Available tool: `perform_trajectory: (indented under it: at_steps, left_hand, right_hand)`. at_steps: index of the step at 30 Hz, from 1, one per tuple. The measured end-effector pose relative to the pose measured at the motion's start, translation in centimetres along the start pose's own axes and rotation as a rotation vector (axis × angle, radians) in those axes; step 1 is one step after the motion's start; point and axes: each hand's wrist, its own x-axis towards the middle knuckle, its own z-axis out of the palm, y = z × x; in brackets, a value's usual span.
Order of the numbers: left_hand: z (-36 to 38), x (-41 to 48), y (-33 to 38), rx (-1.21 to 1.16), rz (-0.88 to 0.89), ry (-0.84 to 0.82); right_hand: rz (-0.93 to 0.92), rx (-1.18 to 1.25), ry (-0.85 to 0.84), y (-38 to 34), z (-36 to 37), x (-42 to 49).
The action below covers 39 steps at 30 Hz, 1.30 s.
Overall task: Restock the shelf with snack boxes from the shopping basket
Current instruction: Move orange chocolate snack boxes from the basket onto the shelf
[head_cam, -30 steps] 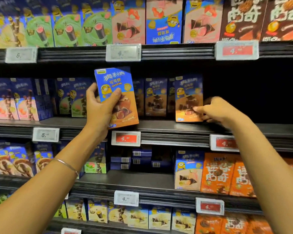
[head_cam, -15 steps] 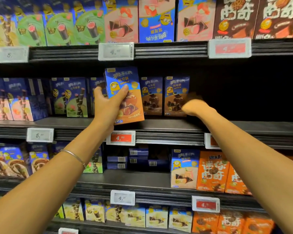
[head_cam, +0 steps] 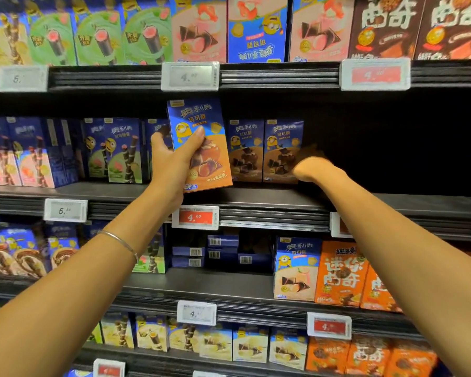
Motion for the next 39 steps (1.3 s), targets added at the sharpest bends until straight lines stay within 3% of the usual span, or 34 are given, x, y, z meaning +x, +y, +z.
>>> perform_trajectory:
  at_steps: [3, 5, 7, 9, 13, 18, 20, 25, 31, 39]
  left_hand:
    - [-0.3, 0.1, 0.5, 0.017, 0.026, 0.002]
    - [-0.1, 0.0, 0.6, 0.011, 0.035, -0.007]
    - [0.4, -0.3, 0.7, 0.004, 0.04, -0.022]
    - [0.9, -0.6, 0.6, 0.01, 0.06, -0.036]
    - [1.0, -0.8, 0.8, 0.061, 0.111, -0.02]
    - [-0.3, -0.2, 1.7, -0.008, 0.03, -0.009]
    - [-1.3, 0.3, 1.8, 0.077, 0.046, 0.08]
    - [-5.1, 1.7, 1.8, 0.226, 0.1, 0.273]
    - [-7.9, 1.9, 2.5, 0.235, 0.109, 0.289]
    - [-8.6, 1.6, 2.9, 0.245, 0.095, 0.245]
  right_hand:
    - [-0.004, 0.17, 0.239, -0.6, -1.7, -2.4]
    - [-0.18, 0.431, 0.312, -2.2, -2.1, -4.9]
    - [-0.358, 0.69, 0.124, -4.5, -1.8, -7.9]
    - [-0.397, 0.792, -0.055, -6.5, -1.1, -10.1]
    - [-0.424, 0.844, -0.067, -8.4, 0.4, -11.8]
    - [-0.409, 0.92, -0.13, -8.9, 0.9, -12.1]
    - [-0.382, 0.951, -0.152, -8.6, 0.8, -11.7]
    - [-0.254, 0.928, -0.063, -7.2, 1.2, -8.8]
    - [-0.191, 0.757, -0.018, -7.9, 4.1, -6.0]
    - [-0.239, 0.42, 0.054, -10.9, 5.8, -4.7]
